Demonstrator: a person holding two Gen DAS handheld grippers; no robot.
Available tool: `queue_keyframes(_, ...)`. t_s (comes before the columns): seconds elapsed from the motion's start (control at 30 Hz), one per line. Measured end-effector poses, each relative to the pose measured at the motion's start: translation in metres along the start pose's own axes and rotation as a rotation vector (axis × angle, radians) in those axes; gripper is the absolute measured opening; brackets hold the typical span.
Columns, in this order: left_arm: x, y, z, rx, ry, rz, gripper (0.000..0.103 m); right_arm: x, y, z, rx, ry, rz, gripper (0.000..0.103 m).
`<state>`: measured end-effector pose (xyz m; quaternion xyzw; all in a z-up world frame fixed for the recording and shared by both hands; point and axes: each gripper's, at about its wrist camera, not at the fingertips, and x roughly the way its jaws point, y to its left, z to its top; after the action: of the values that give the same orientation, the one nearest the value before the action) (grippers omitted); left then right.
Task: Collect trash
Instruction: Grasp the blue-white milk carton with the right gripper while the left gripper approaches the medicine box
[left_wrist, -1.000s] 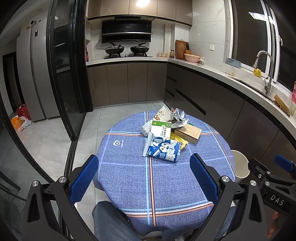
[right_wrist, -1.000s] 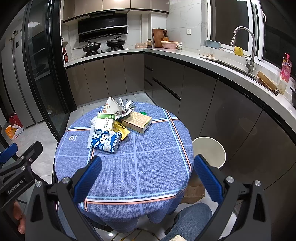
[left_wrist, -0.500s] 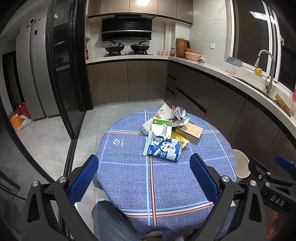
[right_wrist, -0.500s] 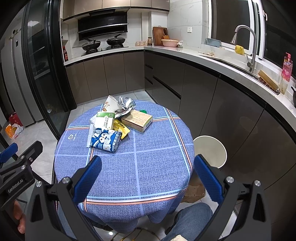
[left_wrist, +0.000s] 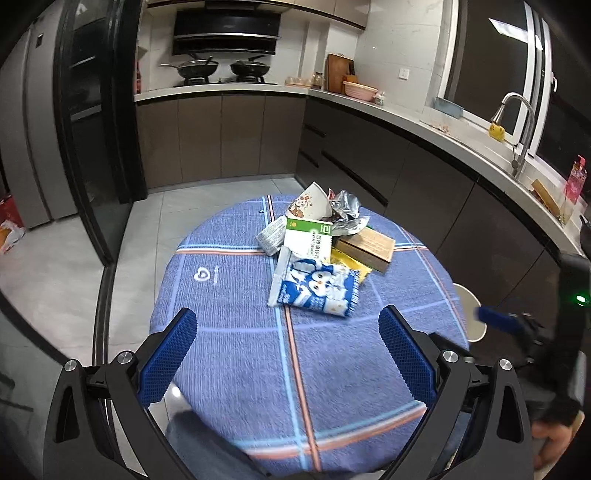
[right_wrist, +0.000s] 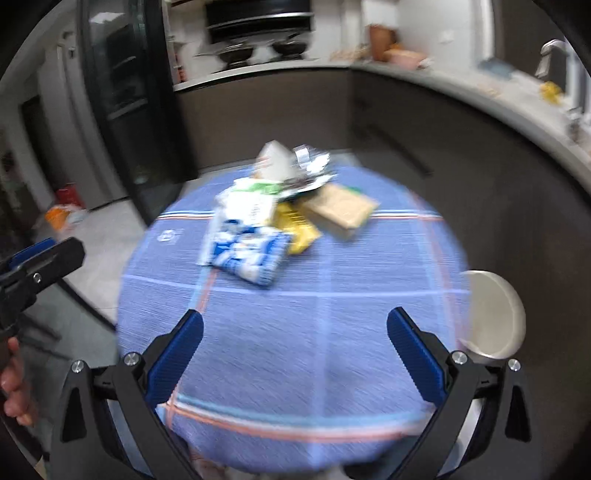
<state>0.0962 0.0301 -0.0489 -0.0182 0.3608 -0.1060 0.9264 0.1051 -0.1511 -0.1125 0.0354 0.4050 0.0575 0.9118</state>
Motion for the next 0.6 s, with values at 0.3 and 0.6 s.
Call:
queue_keyframes(0.3, 0.090, 0.043, 0.036, -0.048, 0.100, -0.059, 0.095, 0.136, 0.010, 0.031, 0.029, 0.156, 0.140, 0.100)
queue_keyframes(0.6, 0.168, 0.030, 0.062, 0.006, 0.166, -0.093, 0.095, 0.160, -0.010, 0.021, 0.107, 0.221, 0.255, 0.002)
